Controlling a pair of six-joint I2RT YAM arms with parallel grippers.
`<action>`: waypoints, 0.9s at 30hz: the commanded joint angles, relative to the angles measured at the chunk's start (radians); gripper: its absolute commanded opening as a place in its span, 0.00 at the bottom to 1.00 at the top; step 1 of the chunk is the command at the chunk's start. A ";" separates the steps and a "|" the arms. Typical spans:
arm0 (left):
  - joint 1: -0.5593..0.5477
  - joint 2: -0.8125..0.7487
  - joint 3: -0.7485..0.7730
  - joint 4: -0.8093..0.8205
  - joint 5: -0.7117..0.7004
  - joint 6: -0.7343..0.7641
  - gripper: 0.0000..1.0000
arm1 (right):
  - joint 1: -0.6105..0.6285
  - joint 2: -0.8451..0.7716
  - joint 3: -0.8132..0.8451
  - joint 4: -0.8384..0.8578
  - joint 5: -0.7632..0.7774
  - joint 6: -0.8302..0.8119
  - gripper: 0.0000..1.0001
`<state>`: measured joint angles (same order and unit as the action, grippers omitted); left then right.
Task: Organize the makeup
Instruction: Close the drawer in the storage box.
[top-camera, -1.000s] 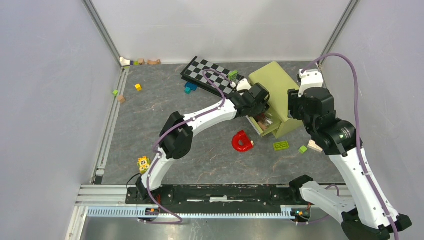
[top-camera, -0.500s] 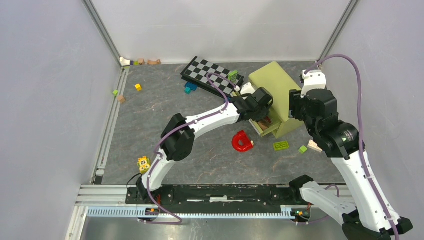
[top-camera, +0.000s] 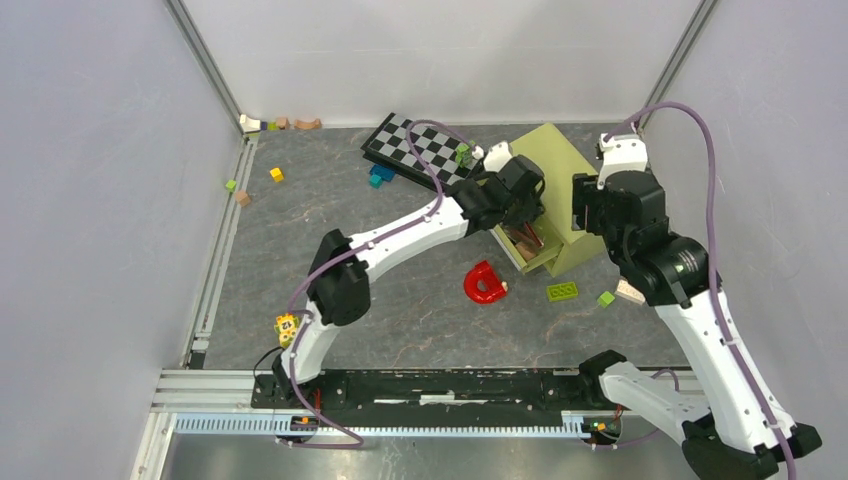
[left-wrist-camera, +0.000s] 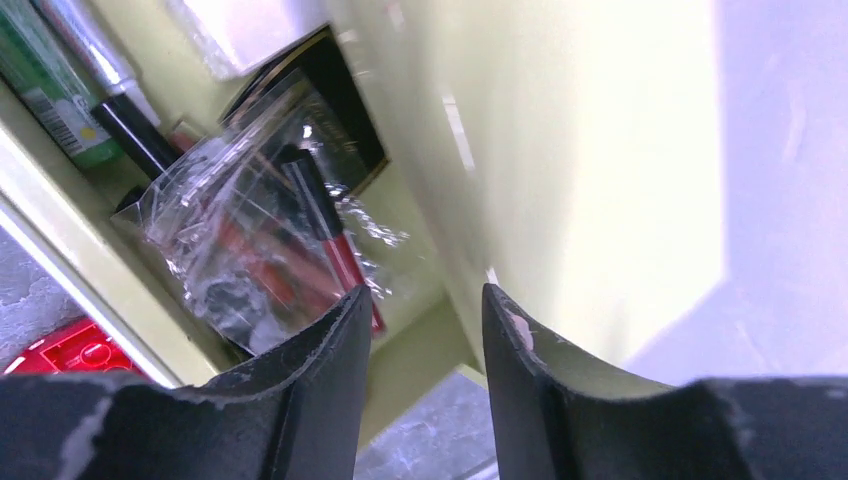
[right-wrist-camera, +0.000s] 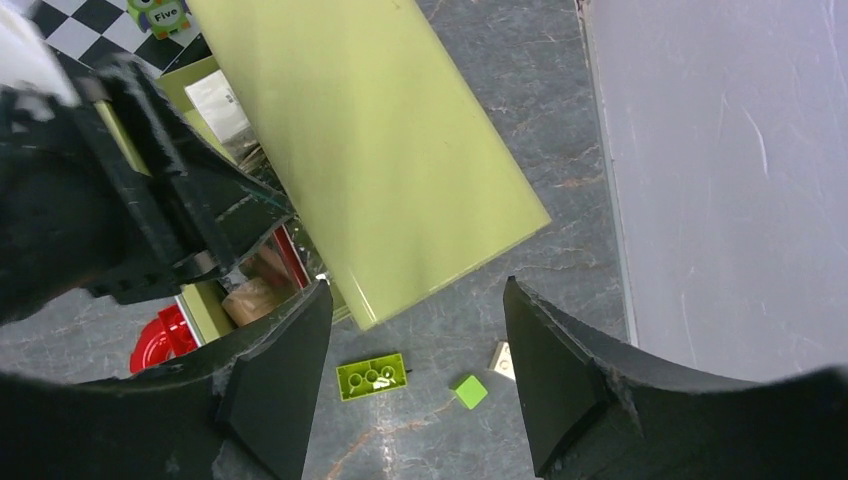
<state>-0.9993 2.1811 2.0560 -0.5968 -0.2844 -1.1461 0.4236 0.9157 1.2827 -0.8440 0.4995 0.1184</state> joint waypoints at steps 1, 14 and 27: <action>0.004 -0.185 -0.010 0.067 -0.037 0.156 0.54 | 0.002 0.055 0.006 0.068 0.021 0.033 0.71; 0.134 -0.621 -0.687 0.427 0.165 0.301 0.71 | -0.087 0.241 0.092 0.110 -0.035 0.023 0.73; 0.186 -0.705 -0.923 0.376 0.161 0.376 0.69 | -0.369 0.466 0.256 0.155 -0.227 0.063 0.72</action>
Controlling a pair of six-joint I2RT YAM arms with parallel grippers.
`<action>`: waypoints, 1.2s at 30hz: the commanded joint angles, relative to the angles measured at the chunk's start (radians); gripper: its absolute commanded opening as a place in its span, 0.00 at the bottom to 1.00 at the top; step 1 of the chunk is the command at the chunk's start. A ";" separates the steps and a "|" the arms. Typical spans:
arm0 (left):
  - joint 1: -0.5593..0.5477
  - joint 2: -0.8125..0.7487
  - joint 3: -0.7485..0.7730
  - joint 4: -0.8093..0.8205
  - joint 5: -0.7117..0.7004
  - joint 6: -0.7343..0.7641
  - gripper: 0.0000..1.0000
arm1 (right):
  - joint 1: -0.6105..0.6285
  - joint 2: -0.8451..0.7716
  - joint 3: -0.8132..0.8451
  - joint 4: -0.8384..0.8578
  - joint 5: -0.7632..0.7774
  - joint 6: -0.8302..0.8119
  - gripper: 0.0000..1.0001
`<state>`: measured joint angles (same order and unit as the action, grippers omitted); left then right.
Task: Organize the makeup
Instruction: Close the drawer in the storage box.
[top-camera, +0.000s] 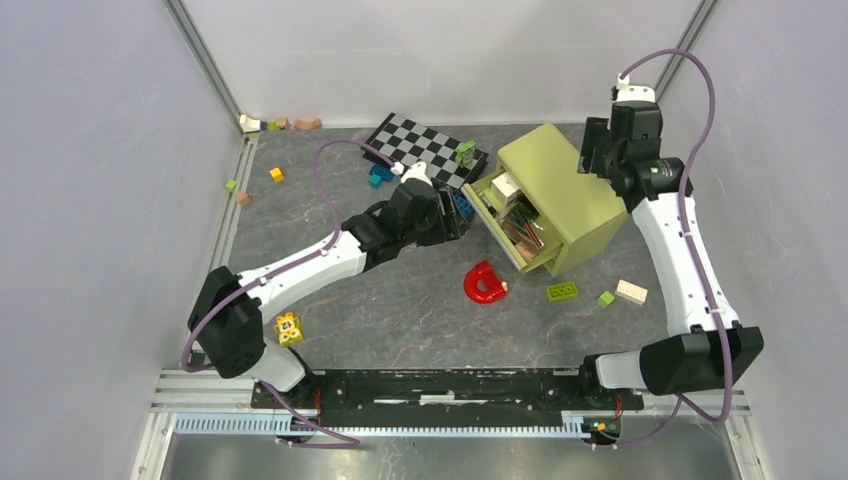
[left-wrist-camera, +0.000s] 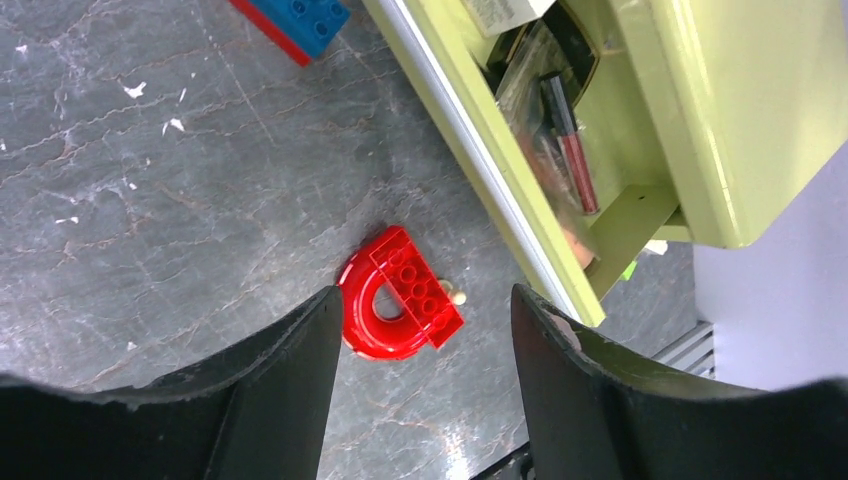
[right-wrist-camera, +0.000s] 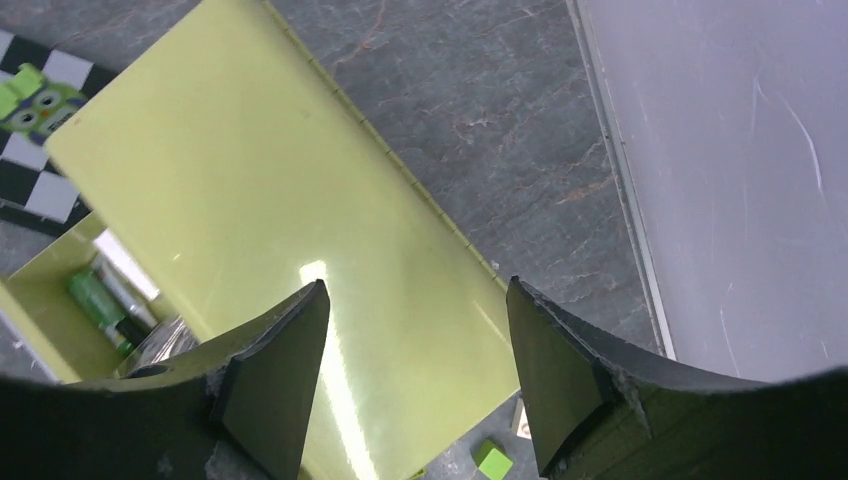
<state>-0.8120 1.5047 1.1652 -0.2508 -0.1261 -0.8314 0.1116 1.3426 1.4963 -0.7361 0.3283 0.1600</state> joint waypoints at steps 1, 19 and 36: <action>0.000 -0.015 -0.036 0.030 0.017 0.060 0.68 | -0.079 0.048 0.042 0.054 -0.056 0.021 0.72; 0.000 0.255 0.055 0.043 0.121 0.066 0.59 | -0.201 0.246 0.058 0.093 -0.071 0.031 0.68; -0.003 0.483 0.294 0.048 0.258 0.043 0.53 | -0.201 0.284 -0.022 0.130 -0.164 0.037 0.68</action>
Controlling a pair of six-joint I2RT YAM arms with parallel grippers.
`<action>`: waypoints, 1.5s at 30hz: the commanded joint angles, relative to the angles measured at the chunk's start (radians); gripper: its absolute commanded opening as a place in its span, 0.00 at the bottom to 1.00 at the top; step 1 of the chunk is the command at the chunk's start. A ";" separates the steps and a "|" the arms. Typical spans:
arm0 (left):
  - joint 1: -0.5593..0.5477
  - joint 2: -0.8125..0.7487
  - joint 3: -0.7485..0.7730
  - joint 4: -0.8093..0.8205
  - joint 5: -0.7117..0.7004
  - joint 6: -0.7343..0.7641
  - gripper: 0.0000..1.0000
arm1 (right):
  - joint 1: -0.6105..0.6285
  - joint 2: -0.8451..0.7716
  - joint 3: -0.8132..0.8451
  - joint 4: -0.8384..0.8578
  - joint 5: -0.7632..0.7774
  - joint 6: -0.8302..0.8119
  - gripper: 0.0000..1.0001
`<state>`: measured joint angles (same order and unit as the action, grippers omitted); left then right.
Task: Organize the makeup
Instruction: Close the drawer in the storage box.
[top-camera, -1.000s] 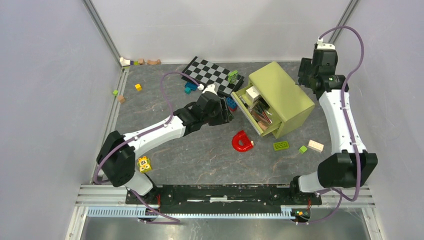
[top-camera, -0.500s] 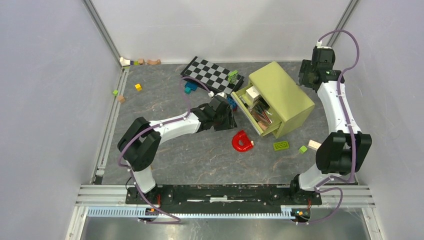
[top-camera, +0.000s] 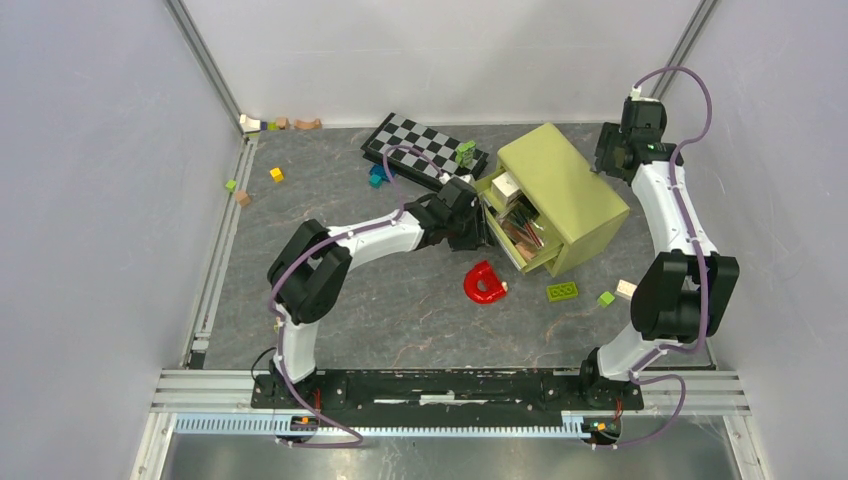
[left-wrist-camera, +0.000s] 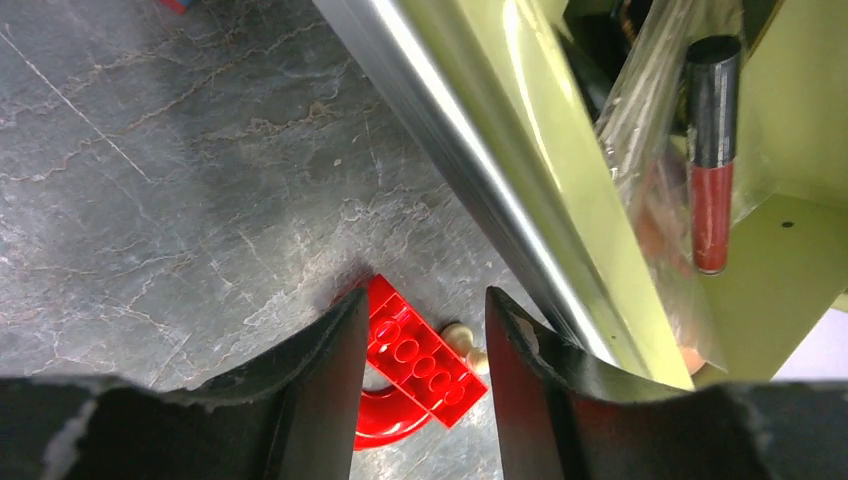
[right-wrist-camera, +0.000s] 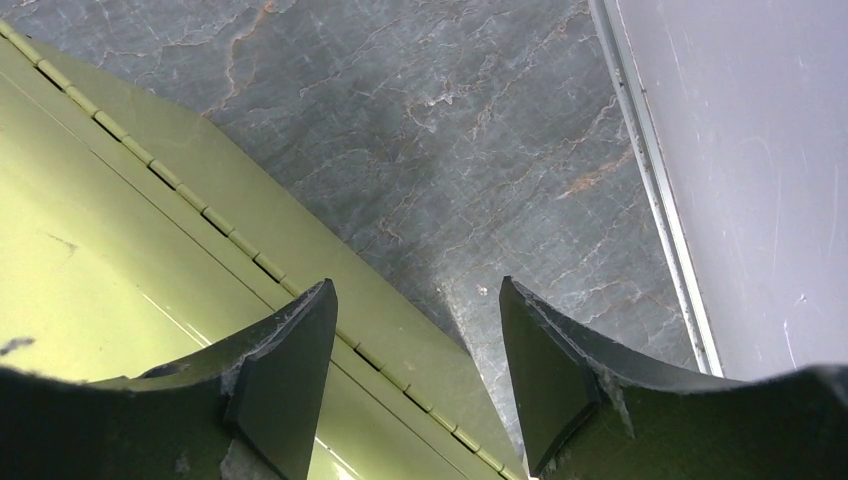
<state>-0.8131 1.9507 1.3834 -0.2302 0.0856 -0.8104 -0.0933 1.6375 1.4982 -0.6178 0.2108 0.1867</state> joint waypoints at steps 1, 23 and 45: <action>-0.002 0.047 0.090 0.028 0.052 0.021 0.53 | 0.004 -0.013 -0.029 0.013 -0.049 0.010 0.68; -0.041 0.145 0.265 0.172 0.067 -0.068 0.54 | 0.005 -0.051 -0.113 0.032 -0.125 0.014 0.66; -0.054 0.262 0.356 0.322 0.117 -0.101 0.54 | 0.006 -0.102 -0.157 0.037 -0.171 0.019 0.65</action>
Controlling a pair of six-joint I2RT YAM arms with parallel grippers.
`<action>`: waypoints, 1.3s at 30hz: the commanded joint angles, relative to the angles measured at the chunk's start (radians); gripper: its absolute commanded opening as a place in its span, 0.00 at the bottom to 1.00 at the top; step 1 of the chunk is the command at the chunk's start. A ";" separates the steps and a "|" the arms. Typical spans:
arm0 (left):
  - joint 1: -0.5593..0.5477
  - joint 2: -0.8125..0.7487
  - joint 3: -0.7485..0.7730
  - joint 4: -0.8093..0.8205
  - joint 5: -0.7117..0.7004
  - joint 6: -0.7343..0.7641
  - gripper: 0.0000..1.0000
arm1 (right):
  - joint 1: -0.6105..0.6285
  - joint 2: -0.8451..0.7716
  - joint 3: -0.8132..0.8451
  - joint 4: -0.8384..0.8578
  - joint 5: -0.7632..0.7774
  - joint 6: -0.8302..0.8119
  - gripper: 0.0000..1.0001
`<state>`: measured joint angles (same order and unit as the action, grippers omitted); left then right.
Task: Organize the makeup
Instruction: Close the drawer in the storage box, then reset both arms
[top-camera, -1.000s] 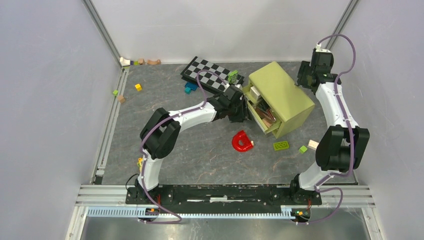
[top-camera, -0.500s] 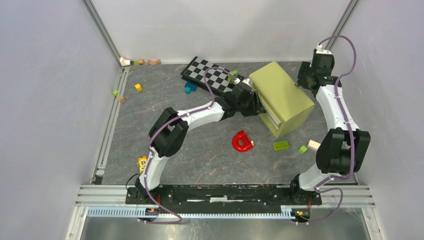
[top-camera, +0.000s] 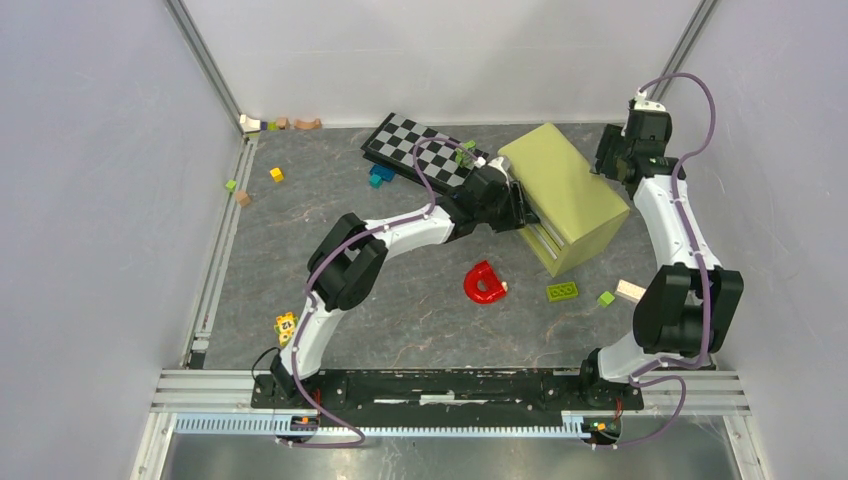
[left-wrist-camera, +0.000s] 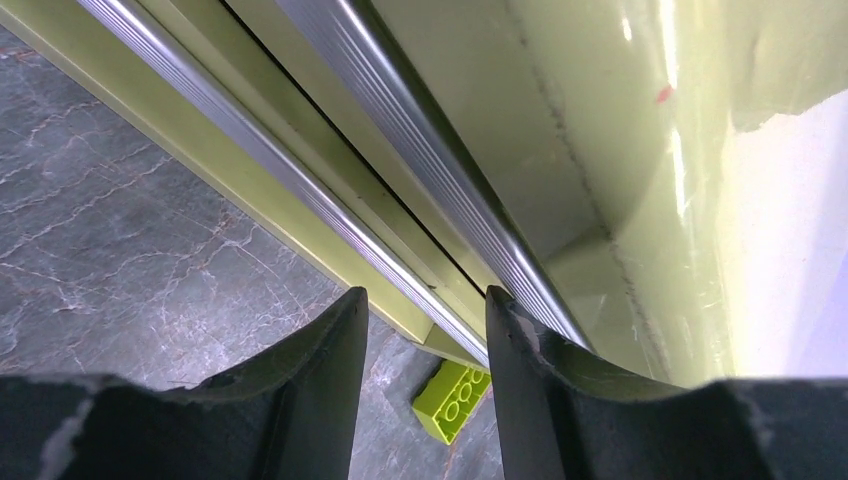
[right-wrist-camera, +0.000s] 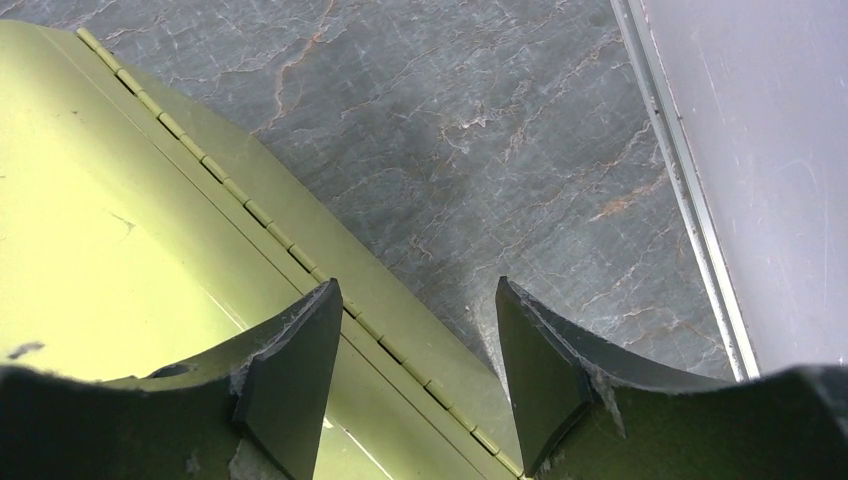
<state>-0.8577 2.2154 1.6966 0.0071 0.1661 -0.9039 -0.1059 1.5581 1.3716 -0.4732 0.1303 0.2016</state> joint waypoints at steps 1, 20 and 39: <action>-0.007 -0.011 0.033 0.081 0.037 0.000 0.54 | 0.018 -0.028 -0.029 -0.107 -0.086 0.006 0.65; -0.002 -0.649 -0.423 -0.353 -0.430 0.300 0.63 | 0.012 -0.369 -0.058 0.072 -0.032 0.003 0.70; 0.060 -1.221 -0.714 -0.609 -0.524 0.214 0.79 | 0.015 -0.491 -0.388 0.372 -0.814 0.260 0.78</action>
<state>-0.8005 1.0817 0.9859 -0.5232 -0.3180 -0.6613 -0.0937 1.1187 0.9955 -0.2508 -0.5087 0.3946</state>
